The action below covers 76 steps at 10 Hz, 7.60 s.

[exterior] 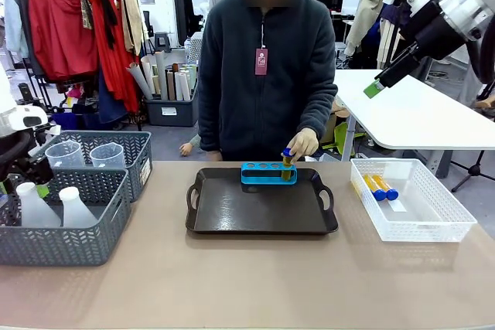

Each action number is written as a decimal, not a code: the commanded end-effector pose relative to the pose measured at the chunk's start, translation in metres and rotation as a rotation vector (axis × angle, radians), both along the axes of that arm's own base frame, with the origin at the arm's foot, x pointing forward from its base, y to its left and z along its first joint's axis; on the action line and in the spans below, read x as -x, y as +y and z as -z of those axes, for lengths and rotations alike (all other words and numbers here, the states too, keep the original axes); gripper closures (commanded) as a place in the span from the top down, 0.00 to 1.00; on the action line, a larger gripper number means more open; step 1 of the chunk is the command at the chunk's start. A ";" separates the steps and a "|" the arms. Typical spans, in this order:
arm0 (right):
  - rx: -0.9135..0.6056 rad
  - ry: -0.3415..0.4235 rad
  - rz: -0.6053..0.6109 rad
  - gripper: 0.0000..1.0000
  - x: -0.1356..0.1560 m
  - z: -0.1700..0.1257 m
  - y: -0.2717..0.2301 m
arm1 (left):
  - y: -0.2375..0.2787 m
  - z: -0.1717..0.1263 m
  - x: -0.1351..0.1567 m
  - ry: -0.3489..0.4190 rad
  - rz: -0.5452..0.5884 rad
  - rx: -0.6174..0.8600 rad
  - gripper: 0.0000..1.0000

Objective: Prepare the laboratory tools.
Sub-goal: Pick up one Small flask and place it on the Handle tray.

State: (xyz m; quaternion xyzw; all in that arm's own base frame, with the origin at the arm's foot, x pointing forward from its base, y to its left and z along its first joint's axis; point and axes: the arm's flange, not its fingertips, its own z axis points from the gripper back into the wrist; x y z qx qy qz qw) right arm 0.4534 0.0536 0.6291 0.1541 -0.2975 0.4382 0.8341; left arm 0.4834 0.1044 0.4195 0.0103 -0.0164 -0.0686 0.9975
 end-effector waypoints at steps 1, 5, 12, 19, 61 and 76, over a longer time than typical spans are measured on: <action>-0.013 -0.001 -0.007 1.00 0.000 -0.001 0.000 | 0.002 -0.001 -0.003 0.000 -0.007 0.026 0.39; -0.013 -0.001 -0.007 1.00 0.000 -0.001 0.000 | 0.001 -0.002 -0.002 -0.008 0.004 0.020 0.00; -0.013 -0.001 -0.007 1.00 0.000 -0.001 0.000 | -0.032 -0.097 0.029 -0.042 0.111 -0.031 0.00; -0.013 -0.001 -0.007 1.00 0.000 -0.001 0.000 | -0.127 -0.257 0.081 -0.170 0.268 -0.150 0.00; -0.013 -0.001 -0.007 1.00 0.000 -0.001 0.000 | -0.471 -0.201 0.000 -0.183 1.065 -0.028 0.00; -0.013 -0.001 -0.007 1.00 0.000 -0.001 0.000 | -0.536 -0.181 -0.062 -0.214 1.227 -0.074 0.00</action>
